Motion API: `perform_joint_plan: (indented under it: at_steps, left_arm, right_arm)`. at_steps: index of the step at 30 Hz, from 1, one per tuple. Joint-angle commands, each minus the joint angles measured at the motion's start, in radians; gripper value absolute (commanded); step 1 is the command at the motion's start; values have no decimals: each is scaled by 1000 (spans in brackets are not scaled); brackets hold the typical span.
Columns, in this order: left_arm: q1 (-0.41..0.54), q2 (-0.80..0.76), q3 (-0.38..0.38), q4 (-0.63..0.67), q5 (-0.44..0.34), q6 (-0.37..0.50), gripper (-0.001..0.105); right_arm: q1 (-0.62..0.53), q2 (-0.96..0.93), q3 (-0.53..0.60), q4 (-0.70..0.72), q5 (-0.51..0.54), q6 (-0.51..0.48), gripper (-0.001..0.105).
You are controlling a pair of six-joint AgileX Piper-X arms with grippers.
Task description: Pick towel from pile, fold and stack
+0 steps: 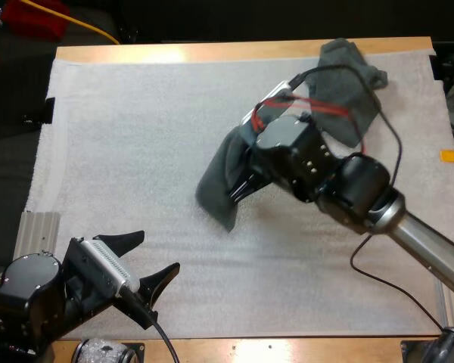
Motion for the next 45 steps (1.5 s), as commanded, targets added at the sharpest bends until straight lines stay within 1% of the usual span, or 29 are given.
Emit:
perform_joint_plan:
  at_steps: [1,4,8,13,17,23,25,28,31,35,36,38,41,43,45]
  left_arm:
    - [-5,0,-5,-3,5,-9,71]
    - [-5,0,-5,-3,5,-9,71]
    - [-5,0,-5,-3,5,-9,71]
    - [-5,0,-5,-3,5,-9,71]
    - [-5,0,-5,5,4,-9,71]
    - [-5,0,-3,74,3,-9,71]
    - [-5,0,-3,95,3,-7,71]
    - [-5,0,-3,112,3,-7,71]
    - [-5,0,-3,142,3,-7,71]
    - [-5,0,-3,174,3,-5,71]
    - [-5,0,-3,178,3,-5,71]
    - [-5,0,-3,179,3,-5,71]
    - [-5,0,-3,182,3,-5,71]
    - [-5,0,-3,182,7,-5,71]
    - [-5,0,-3,182,7,-5,71]
  right_arm:
    - [23,12,-3,6,-15,20,1]
    - [53,35,30,5,-62,29,1]
    - [64,60,108,0,-66,44,1]
    - [62,78,233,0,-58,49,1]
    - [62,77,322,4,-18,53,1]
    - [62,78,453,25,56,69,1]
    - [61,80,494,25,127,69,1]
    - [34,80,532,35,181,76,1]
    - [-9,80,539,50,220,94,1]
    - [-78,76,539,53,237,98,2]
    - [-95,77,539,65,238,99,4]
    - [-113,77,539,92,240,112,12]
    - [-137,67,539,139,240,174,32]
    - [-145,46,538,147,240,187,55]
    - [-146,24,534,144,239,185,71]
